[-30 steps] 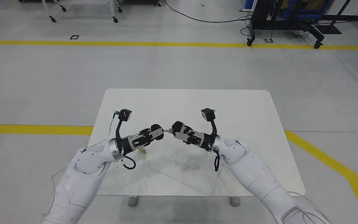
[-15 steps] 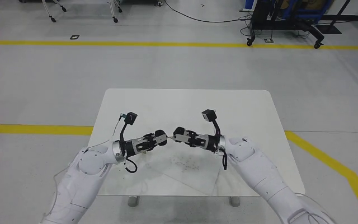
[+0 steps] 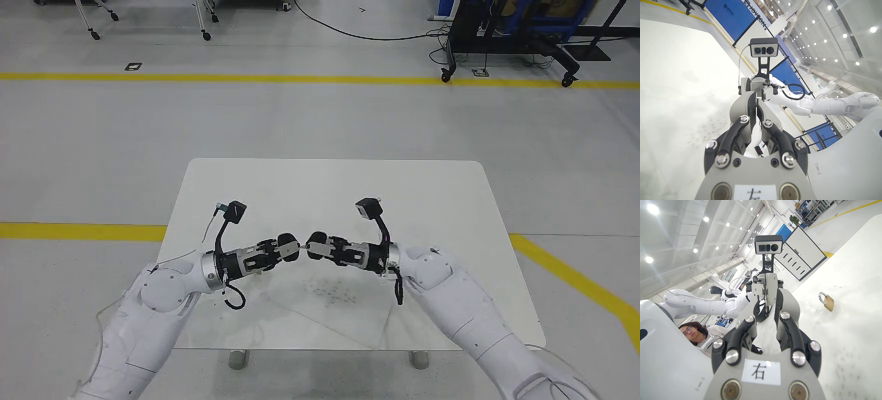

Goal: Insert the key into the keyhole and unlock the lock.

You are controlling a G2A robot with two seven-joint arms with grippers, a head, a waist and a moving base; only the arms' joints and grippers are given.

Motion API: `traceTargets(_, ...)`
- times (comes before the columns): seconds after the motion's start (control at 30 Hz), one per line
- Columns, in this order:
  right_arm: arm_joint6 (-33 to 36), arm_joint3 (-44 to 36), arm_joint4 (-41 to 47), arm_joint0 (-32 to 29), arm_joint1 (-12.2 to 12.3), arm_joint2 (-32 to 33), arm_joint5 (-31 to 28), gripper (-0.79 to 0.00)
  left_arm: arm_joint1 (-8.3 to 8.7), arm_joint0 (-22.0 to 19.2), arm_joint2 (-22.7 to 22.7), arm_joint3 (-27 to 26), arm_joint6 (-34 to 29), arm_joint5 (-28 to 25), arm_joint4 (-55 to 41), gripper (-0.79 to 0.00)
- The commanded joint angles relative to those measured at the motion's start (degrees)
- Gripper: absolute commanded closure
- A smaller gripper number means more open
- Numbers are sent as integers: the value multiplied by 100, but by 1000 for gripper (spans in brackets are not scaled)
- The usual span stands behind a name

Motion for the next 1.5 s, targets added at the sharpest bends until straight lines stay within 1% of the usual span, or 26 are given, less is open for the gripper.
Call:
traceTargets(0.0, 19, 14, 28, 9, -2, -14, 4, -179, 3, 3, 2, 0, 17, -3, -1, 0)
traceTargets(0.1, 44, 36, 63, 19, -3, -24, 3, -172, 9, 3, 3, -1, 39, -6, 9, 0)
traceTargets(0.17, 56, 45, 75, 20, 0, -24, -7, -151, 13, 5, 6, -2, 51, -9, 15, 0)
traceTargets(0.2, 61, 48, 80, 20, 1, -23, -11, -132, 15, 4, 8, -2, 55, -9, 15, 0)
traceTargets(0.23, 64, 52, 93, 18, 2, -23, -8, -89, 16, 3, 10, -1, 62, -10, 13, 0)
traceTargets(0.27, 70, 54, 99, 17, 3, -23, -9, 0, 18, 0, 10, 5, 73, -2, 24, 0)
traceTargets(0.33, 78, 61, 106, 16, 6, -23, -18, 0, 19, -7, 17, 15, 103, 1, 48, 0)
traceTargets(0.37, 89, 61, 104, 17, 6, -28, -25, 0, 19, -11, 23, 23, 129, 12, 71, -46)
traceTargets(0.4, 95, 63, 104, 19, 7, -30, -32, 0, 19, -15, 30, 35, 156, 44, 110, -357)
traceTargets(0.43, 96, 66, 106, 20, 7, -31, -36, 0, 18, -22, 36, 42, 189, 86, 163, -785)
traceTargets(0.7, 110, 125, 151, 3, 30, 20, -110, 0, 16, -46, -2, 70, 510, 128, 264, -785)
traceTargets(0.83, 98, 195, 180, -127, 124, 297, -257, 0, 16, -46, -2, 70, 510, 128, 264, -785)
traceTargets(0.97, 158, 171, 424, -348, 242, 632, -416, 0, 16, -46, -2, 70, 510, 128, 264, -785)
traceTargets(1.2, 158, 171, 424, -348, 242, 632, -416, 0, 16, -46, -2, 70, 510, 128, 264, -785)
traceTargets(1.27, 158, 171, 424, -348, 242, 632, -416, 0, 6, -3, 60, -126, 569, 172, 308, -785)
traceTargets(1.3, 158, 171, 424, -348, 242, 632, -416, 0, 14, 26, 48, -257, 597, 197, 487, -785)
traceTargets(1.37, 158, 171, 424, -348, 242, 632, -416, 0, 59, 131, -129, -643, 756, 326, 1245, -785)
traceTargets(1.47, 158, 171, 424, -348, 242, 632, -416, 0, 164, 529, -582, -1515, 854, 747, 2414, -785)
